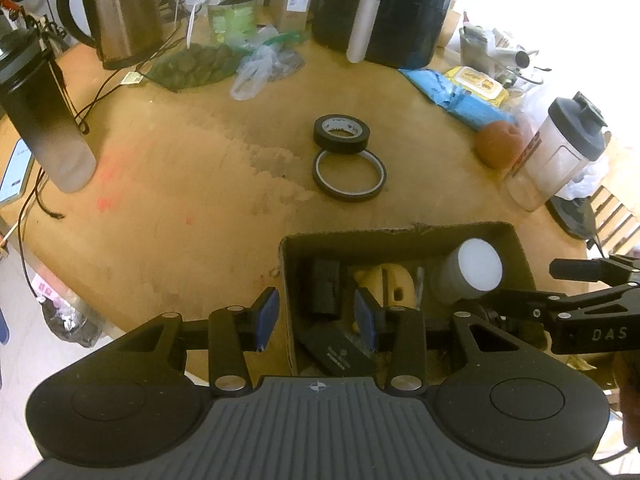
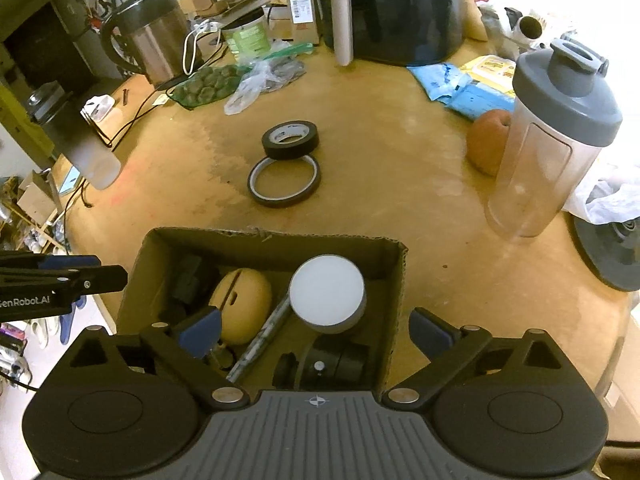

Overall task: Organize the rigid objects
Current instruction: 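Lower the black roller into the box and open the right gripper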

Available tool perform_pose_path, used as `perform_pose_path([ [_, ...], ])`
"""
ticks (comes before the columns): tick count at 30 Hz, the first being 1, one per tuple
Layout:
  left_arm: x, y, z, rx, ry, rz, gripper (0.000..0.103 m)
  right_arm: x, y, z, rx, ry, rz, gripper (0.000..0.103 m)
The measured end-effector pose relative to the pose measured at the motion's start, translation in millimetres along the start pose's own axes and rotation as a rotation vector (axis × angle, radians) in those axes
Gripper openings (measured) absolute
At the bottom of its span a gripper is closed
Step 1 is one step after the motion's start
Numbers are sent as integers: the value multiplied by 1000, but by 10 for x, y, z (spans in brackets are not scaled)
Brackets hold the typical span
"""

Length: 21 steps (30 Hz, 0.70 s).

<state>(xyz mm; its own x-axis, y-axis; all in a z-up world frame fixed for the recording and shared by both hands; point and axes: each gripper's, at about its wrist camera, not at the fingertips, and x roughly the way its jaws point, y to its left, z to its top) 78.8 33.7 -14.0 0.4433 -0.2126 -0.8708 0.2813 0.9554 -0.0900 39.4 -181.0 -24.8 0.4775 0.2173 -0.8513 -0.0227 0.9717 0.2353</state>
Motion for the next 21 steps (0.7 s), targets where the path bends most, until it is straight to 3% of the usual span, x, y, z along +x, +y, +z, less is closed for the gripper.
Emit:
perform_pose_path([
  [21, 78, 186, 248, 35, -20, -25, 41, 123, 153, 219, 8, -18, -43, 100],
])
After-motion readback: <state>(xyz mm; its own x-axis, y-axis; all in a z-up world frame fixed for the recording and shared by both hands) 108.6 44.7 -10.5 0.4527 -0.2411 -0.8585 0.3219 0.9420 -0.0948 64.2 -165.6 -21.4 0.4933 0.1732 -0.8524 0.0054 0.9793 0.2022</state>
